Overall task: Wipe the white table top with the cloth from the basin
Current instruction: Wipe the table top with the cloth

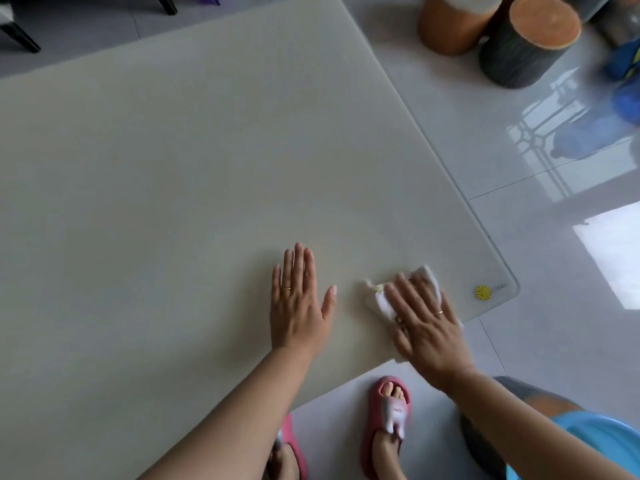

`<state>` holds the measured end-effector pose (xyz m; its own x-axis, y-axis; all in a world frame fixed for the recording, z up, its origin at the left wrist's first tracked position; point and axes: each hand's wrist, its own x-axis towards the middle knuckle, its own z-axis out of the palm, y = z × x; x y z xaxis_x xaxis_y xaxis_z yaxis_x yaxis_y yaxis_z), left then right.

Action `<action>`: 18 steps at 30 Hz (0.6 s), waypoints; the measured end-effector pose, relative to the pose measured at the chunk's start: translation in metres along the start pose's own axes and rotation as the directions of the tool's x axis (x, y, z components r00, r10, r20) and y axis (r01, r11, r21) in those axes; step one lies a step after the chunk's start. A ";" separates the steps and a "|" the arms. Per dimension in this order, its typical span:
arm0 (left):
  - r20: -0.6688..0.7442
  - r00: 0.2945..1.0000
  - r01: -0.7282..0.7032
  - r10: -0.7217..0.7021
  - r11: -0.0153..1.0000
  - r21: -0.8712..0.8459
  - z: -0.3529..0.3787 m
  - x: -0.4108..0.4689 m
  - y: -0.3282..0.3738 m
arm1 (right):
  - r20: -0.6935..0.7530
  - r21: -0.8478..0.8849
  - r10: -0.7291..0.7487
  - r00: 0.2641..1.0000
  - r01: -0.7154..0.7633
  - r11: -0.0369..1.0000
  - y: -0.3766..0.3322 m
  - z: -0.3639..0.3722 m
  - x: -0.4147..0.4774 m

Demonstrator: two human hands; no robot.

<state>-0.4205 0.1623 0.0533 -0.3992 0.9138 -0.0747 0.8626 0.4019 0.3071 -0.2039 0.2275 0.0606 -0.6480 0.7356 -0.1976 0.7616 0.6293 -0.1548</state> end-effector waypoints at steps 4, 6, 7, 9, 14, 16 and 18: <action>0.011 0.998 0.067 -0.067 0.997 0.032 0.013 0.000 0.018 | 0.013 0.133 0.467 0.884 -0.464 0.876 0.016 -0.005 0.014; 0.015 0.992 0.123 -0.123 0.992 0.027 0.018 0.001 0.024 | -0.008 0.167 0.508 0.861 -0.500 0.850 -0.016 0.003 0.012; 0.011 0.990 0.140 -0.141 0.990 0.027 0.019 0.001 0.026 | -0.021 0.164 0.429 0.903 -0.420 0.892 -0.034 0.008 0.007; -0.003 0.988 0.151 -0.151 0.988 0.038 0.021 0.002 0.028 | -0.001 0.128 0.149 0.989 -0.148 0.981 -0.054 0.011 -0.009; -0.004 0.990 0.144 -0.144 0.985 0.097 0.020 0.002 0.027 | 0.006 -0.035 -0.123 0.992 0.123 0.992 0.046 -0.006 0.003; 0.007 0.988 0.154 -0.156 0.981 0.115 0.022 0.002 0.028 | 0.014 0.024 0.111 0.994 -0.111 0.993 0.084 -0.019 0.017; 0.006 0.988 0.153 -0.155 0.980 0.128 0.022 0.003 0.028 | 0.033 0.085 0.318 0.947 -0.320 0.944 0.090 -0.021 0.027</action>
<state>-0.3904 0.1775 0.0410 -0.5264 0.8407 -0.1268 0.8239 0.5412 0.1679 -0.1530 0.3094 0.0621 -0.3712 0.8889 -0.2684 0.9268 0.3371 -0.1652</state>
